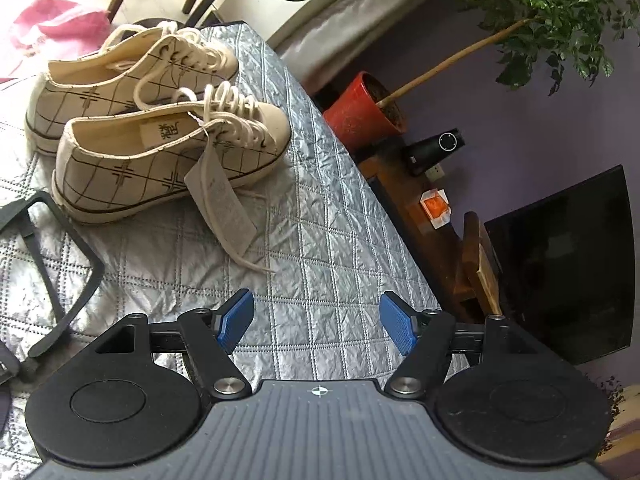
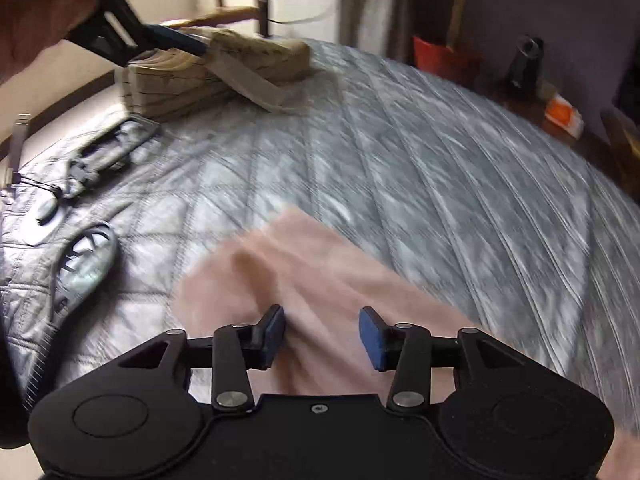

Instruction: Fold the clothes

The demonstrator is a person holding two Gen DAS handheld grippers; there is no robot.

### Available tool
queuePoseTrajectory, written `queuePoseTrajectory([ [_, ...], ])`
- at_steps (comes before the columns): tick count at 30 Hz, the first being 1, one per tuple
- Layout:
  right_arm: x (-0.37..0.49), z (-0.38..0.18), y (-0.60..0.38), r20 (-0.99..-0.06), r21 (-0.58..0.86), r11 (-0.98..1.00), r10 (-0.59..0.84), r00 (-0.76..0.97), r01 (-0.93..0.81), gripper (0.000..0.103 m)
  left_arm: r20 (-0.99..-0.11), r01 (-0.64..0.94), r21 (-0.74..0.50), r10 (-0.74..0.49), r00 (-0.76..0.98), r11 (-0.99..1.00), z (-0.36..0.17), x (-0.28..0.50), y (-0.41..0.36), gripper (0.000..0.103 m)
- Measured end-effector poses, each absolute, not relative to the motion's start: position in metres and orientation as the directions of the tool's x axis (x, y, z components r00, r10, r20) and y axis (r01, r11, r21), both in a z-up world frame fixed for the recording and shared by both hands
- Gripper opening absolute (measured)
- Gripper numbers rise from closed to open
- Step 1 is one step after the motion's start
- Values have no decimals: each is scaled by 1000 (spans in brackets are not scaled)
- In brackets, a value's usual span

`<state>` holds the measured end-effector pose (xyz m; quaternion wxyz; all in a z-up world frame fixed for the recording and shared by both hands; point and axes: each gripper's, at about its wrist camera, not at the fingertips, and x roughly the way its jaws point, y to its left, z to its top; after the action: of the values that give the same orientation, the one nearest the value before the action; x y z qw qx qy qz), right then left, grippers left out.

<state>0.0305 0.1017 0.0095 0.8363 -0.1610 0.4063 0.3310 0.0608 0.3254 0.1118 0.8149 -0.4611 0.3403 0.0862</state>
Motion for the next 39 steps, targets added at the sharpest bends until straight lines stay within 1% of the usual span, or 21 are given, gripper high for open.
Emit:
queuePoseTrajectory([
  [3, 29, 15, 109, -775, -21, 719, 427, 466, -695, 51, -628, -457, -702, -173, 759, 547, 111, 60, 331, 75],
  [4, 30, 16, 104, -770, -1, 733, 433, 469, -680, 54, -626, -459, -707, -174, 760, 538, 110, 60, 333, 75],
  [7, 38, 21, 90, -752, 53, 769, 451, 481, -637, 55, -620, -460, -718, -177, 765, 523, 109, 59, 336, 75],
  [9, 45, 22, 87, -754, 52, 779, 441, 487, -625, 55, -616, -455, -720, -180, 767, 524, 110, 60, 336, 75],
  [11, 52, 20, 93, -777, 58, 762, 440, 450, -645, 55, -616, -453, -720, -183, 766, 526, 109, 61, 335, 75],
  [13, 55, 14, 104, -808, 28, 742, 411, 421, -670, 55, -617, -454, -720, -186, 764, 524, 108, 61, 335, 75],
  [16, 57, 3, 110, -820, 31, 725, 412, 397, -688, 53, -617, -453, -721, -189, 764, 524, 106, 62, 335, 75],
  [18, 58, 1, 110, -814, 59, 727, 432, 388, -684, 46, -616, -451, -722, -190, 764, 526, 106, 62, 334, 75],
  [19, 58, 2, 109, -810, 62, 725, 438, 389, -686, 24, -616, -450, -722, -191, 765, 526, 106, 63, 334, 75],
  [20, 58, 2, 108, -807, 70, 726, 444, 389, -684, 7, -615, -449, -722, -191, 765, 526, 106, 63, 333, 75],
  [25, 66, 5, 102, -797, 128, 737, 474, 374, -663, 6, -617, -439, -715, -194, 763, 545, 106, 66, 328, 75],
  [29, 66, 23, 98, -745, 138, 732, 521, 417, -668, 6, -617, -435, -712, -196, 762, 551, 105, 66, 325, 75],
  [33, 69, 35, 108, -730, 52, 726, 496, 470, -685, 6, -621, -437, -709, -196, 759, 554, 104, 67, 324, 75],
  [36, 74, 27, 111, -723, 11, 741, 470, 507, -671, 6, -622, -436, -707, -197, 757, 557, 104, 68, 322, 75],
  [37, 79, 21, 111, -734, 7, 750, 453, 506, -661, 8, -623, -435, -706, -197, 757, 559, 103, 68, 322, 75],
  [39, 81, 10, 111, -750, -25, 760, 415, 515, -649, 8, -622, -433, -706, -200, 757, 561, 103, 68, 321, 75],
])
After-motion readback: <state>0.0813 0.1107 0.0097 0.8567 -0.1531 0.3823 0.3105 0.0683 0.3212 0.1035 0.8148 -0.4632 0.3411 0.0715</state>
